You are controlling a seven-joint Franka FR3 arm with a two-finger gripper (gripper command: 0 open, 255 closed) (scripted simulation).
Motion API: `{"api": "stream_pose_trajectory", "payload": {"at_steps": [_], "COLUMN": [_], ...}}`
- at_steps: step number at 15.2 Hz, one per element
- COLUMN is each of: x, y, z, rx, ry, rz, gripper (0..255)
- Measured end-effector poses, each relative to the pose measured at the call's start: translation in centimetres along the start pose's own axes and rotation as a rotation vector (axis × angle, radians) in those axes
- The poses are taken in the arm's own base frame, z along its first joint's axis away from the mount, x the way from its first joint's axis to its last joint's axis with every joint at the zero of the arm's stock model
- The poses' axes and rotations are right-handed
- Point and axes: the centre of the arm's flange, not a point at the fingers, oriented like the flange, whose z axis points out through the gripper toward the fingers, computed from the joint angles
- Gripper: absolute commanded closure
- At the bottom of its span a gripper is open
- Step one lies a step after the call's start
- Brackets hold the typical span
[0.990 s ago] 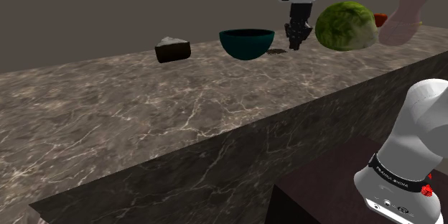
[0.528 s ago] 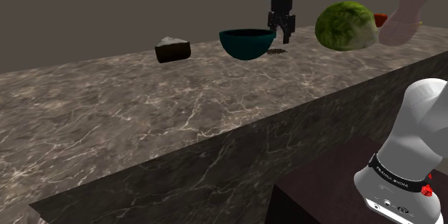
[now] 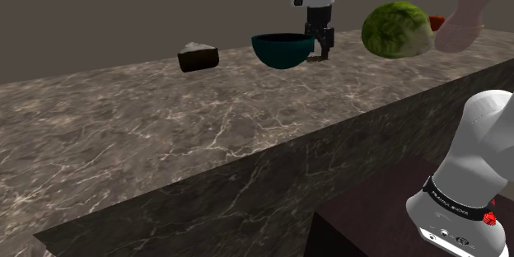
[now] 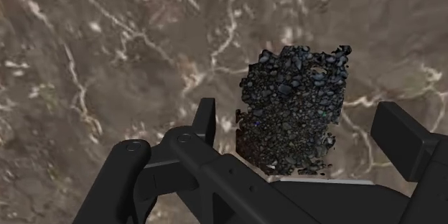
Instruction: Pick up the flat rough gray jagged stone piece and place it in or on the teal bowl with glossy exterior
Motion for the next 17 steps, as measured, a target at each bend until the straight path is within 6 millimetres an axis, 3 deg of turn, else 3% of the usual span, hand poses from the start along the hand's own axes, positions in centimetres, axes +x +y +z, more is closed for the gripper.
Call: {"api": "stream_pose_trajectory", "payload": {"at_steps": [7, 8, 17], "x": [0.03, 0.03, -0.01], "y": [0.04, 0.04, 0.10], "z": [0.72, 0.72, 0.47], "rx": [0.000, 0.000, -0.004], "ry": [0.000, 0.000, 0.002], "rz": [0.000, 0.000, 0.001], "gripper": [0, 255, 255]}}
